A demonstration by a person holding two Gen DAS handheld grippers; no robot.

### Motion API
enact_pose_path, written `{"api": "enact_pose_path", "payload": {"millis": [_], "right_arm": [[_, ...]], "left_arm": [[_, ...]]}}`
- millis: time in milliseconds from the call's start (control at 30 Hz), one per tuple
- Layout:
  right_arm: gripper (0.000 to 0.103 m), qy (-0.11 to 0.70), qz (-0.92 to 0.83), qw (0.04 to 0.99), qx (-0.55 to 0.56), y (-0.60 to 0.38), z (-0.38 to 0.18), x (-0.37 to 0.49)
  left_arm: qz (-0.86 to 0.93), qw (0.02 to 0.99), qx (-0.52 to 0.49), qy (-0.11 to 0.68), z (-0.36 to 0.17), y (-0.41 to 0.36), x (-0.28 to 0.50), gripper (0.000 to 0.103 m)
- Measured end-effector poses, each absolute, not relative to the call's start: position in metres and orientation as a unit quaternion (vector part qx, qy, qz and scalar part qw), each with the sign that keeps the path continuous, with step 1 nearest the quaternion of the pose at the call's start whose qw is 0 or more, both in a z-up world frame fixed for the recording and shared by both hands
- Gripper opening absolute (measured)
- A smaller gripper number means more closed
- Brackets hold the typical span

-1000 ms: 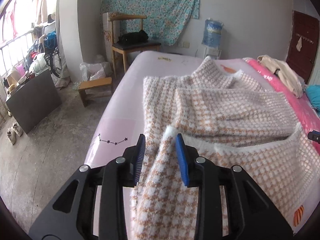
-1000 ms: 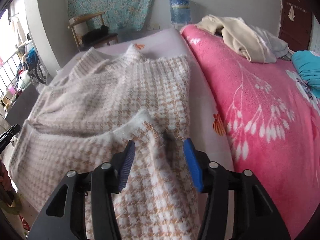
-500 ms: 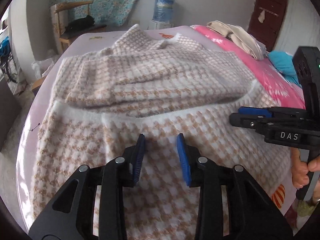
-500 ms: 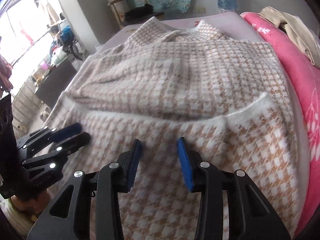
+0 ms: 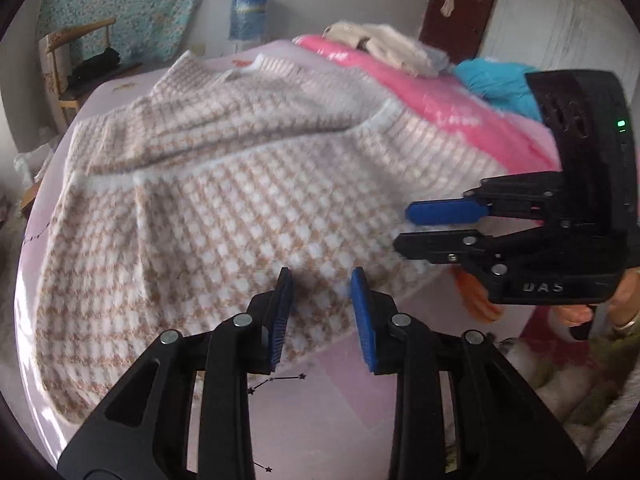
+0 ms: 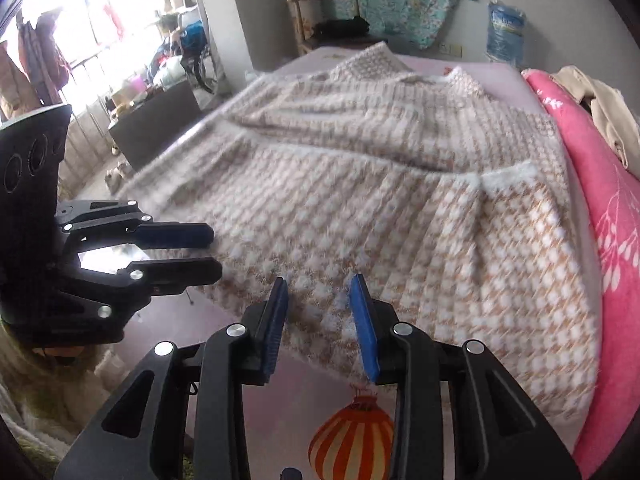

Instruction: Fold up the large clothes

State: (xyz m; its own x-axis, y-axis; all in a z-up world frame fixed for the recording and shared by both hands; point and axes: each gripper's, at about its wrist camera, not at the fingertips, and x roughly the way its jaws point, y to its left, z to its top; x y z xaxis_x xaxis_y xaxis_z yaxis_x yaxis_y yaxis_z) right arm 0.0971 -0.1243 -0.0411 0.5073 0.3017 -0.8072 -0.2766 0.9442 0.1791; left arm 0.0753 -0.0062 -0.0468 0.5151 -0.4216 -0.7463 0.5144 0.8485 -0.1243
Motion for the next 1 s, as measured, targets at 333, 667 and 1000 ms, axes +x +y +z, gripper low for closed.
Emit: {"api": "enact_pose_path", "payload": {"millis": [333, 667, 1000], "right_arm": [[0.026, 0.451, 0.166, 0.877, 0.007, -0.116, -0.031, 0.079], [0.026, 0.466, 0.112, 0.877, 0.024, -0.140, -0.041, 0.071], [0.026, 0.474, 0.026, 0.877, 0.066, -0.200, -0.045, 0.056]], "left_arm": [[-0.232, 0.884, 0.066, 0.401, -0.041, 0.004, 0.070, 0.030], [-0.179, 0.889, -0.026, 0.420, -0.052, 0.061, 0.072, 0.030], [-0.108, 0.906, -0.038, 0.407, -0.051, 0.101, 0.068, 0.035]]}}
